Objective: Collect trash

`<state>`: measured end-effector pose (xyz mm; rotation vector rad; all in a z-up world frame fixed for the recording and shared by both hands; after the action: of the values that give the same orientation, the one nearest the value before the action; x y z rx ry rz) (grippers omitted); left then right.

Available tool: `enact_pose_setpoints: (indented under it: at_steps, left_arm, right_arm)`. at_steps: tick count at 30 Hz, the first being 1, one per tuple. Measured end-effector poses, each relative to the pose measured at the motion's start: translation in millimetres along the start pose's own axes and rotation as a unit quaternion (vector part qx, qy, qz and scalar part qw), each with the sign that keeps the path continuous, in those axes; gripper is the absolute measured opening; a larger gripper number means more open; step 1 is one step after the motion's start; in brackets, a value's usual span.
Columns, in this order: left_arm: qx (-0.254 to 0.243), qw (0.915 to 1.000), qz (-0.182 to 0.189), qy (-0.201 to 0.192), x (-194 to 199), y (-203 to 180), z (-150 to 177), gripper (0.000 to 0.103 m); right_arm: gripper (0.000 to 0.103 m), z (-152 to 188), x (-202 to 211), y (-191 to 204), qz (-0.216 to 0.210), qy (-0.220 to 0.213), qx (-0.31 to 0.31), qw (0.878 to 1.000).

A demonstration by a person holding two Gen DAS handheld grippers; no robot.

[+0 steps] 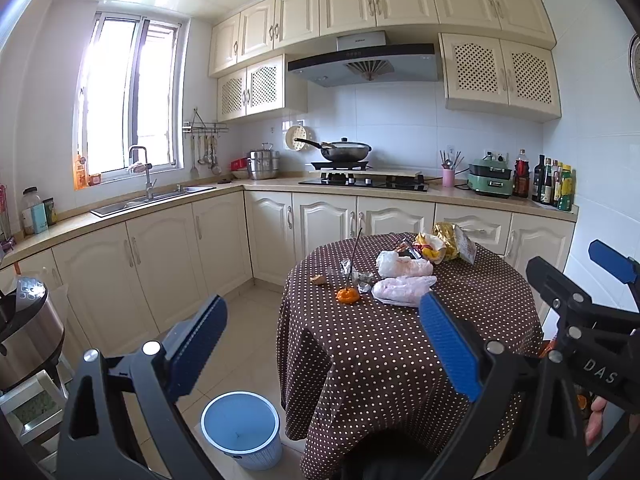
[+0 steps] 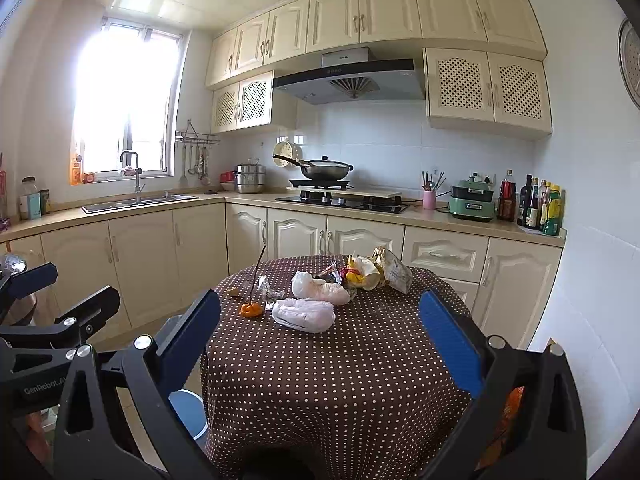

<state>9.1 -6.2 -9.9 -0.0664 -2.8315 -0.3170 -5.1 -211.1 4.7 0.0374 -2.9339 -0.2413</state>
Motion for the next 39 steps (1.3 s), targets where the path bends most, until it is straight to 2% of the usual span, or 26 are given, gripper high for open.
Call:
enact_pose_setpoints:
  at_steps: [39]
  left_arm:
    - [-0.001, 1.0, 0.002, 0.006, 1.1, 2.3, -0.7, 0.095]
  right_arm:
    - [0.096, -0.7, 2.3, 8.0, -0.004, -0.001, 0.008, 1.0]
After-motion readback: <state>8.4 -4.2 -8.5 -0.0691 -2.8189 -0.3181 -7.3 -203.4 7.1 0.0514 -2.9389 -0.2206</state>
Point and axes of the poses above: each gripper's, at about its wrist camera, not at the fingertips, and x roughly against the way its jaws point, y to its left, z to its underside, the point moved 1 cm from there along -x, roughly the way its jaws point, and after that the axes turned 11 degrees about -x, right-handed, at the moved point
